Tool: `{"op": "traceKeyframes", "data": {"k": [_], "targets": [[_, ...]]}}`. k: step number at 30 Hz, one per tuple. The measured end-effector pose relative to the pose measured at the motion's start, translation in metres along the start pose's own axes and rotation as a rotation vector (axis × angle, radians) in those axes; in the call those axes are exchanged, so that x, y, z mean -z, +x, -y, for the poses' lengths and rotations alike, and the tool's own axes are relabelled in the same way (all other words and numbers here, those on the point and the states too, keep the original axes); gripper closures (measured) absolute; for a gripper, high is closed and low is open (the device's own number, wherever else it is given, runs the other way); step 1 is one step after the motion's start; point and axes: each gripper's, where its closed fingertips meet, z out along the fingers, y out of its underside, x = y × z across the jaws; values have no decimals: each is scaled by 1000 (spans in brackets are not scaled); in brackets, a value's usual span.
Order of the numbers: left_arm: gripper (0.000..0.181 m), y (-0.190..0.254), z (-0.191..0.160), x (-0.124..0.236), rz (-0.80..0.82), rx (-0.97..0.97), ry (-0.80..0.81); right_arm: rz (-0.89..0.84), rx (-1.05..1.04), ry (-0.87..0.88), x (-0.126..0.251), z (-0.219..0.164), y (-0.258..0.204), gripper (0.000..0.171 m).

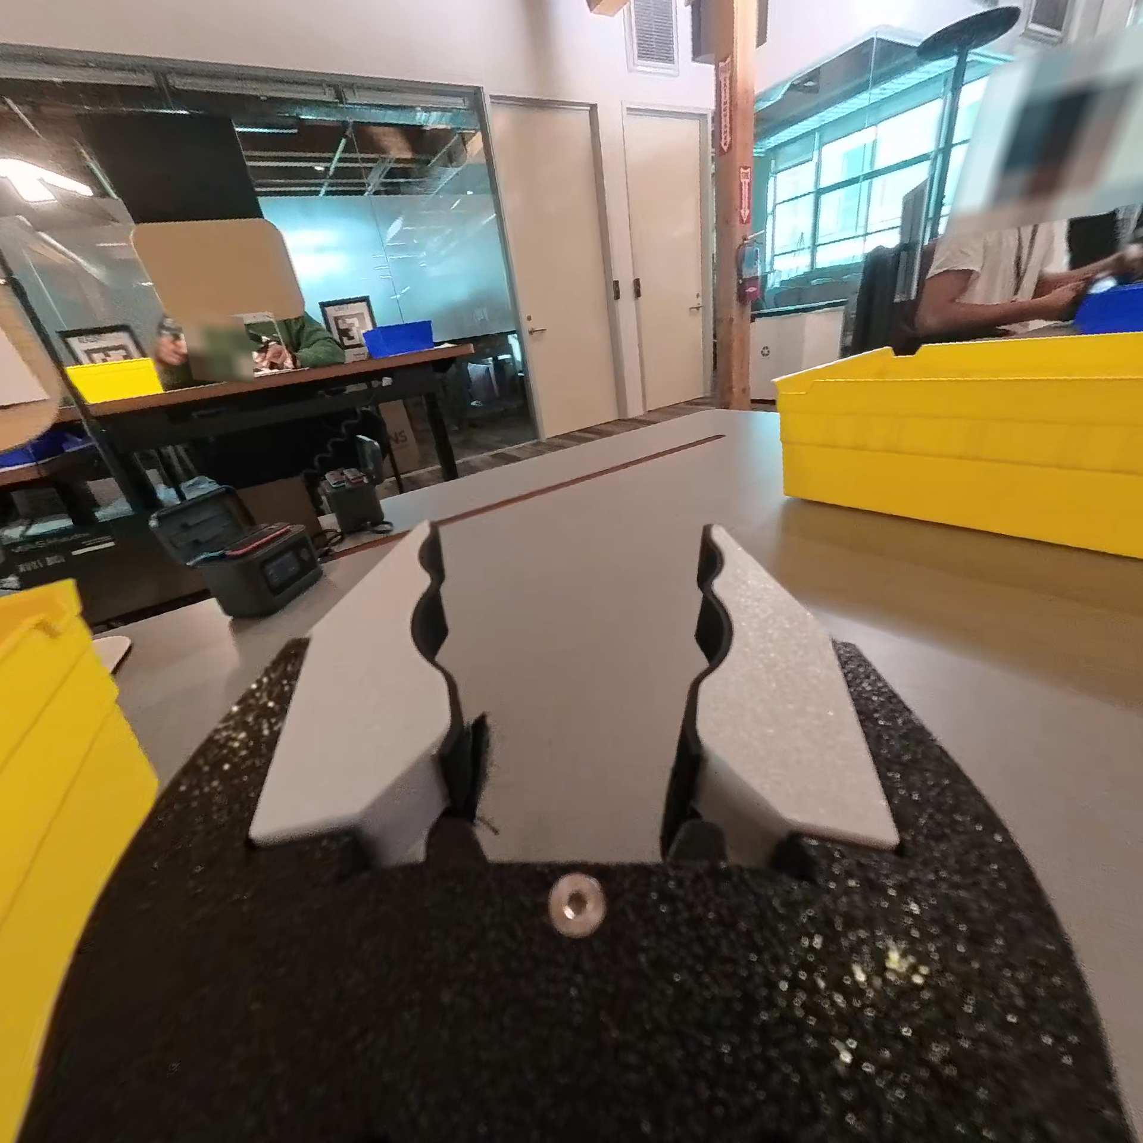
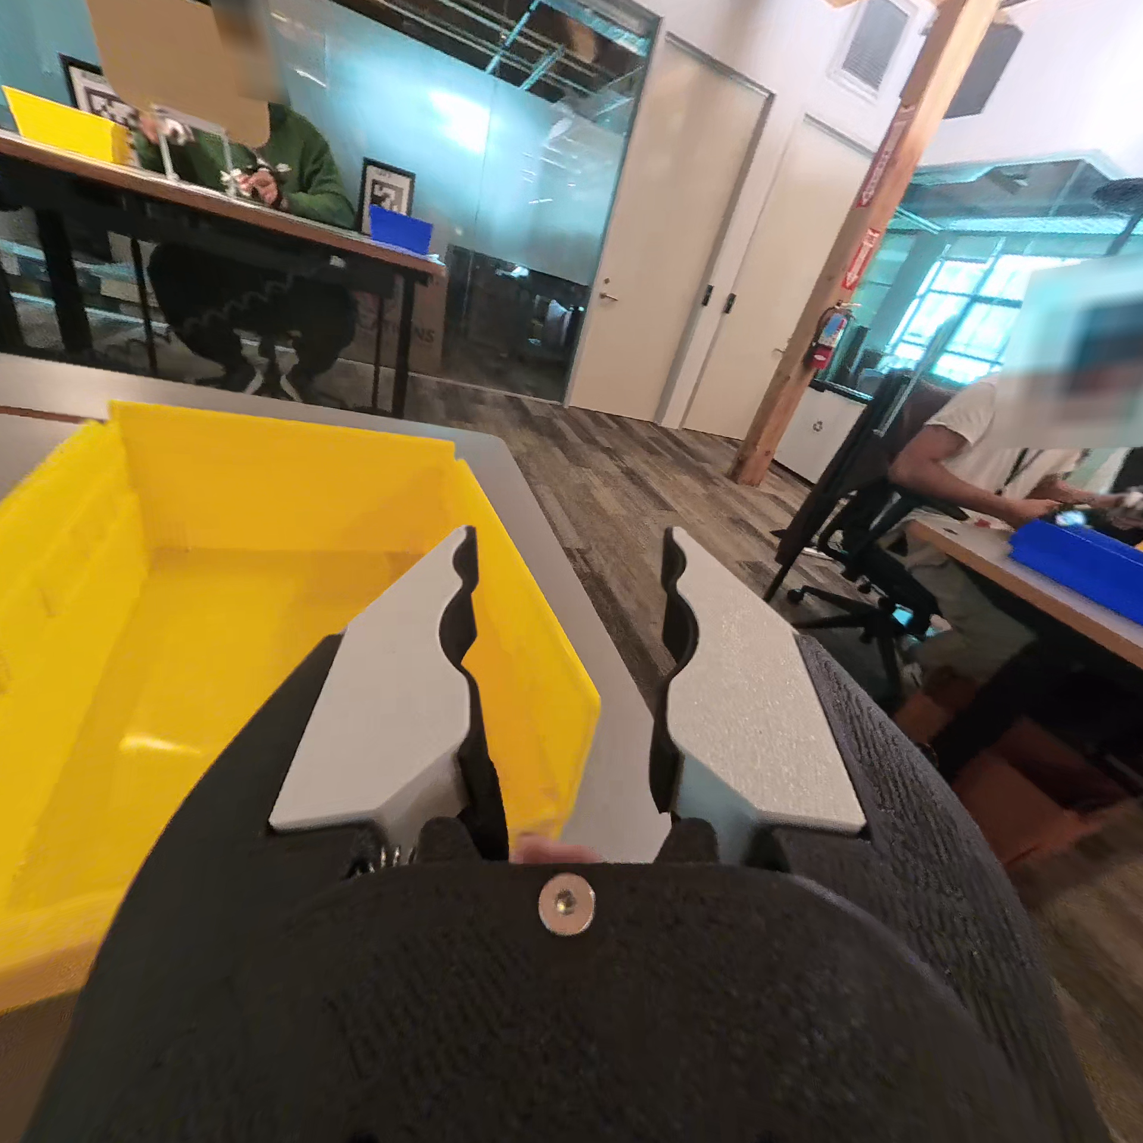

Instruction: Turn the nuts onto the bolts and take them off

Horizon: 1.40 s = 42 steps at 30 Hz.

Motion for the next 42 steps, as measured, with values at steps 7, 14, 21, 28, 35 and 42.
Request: {"op": "traceKeyframes", "data": {"k": [7,14,21,28,35,42], "targets": [[75,5,41,20,65,-75,118,50,-36,-45,14,-23,17,103],[33,-13,107,56,175,-70,92,247,-60,-196,-16,-41,-10,70],[30,-102,25,106,418,-165,-465,429,42,-499,-41,-89,-43,87],[76,-131,-30,148,506,-39,-713,372,169,-757,-60,-125,-33,132],[165,-114,-55,148,349,-21,-789,444,151,-788,-66,-122,-42,153],[176,-124,-60,160,358,-116,-831,578,115,-700,-62,-109,-84,165]]}}
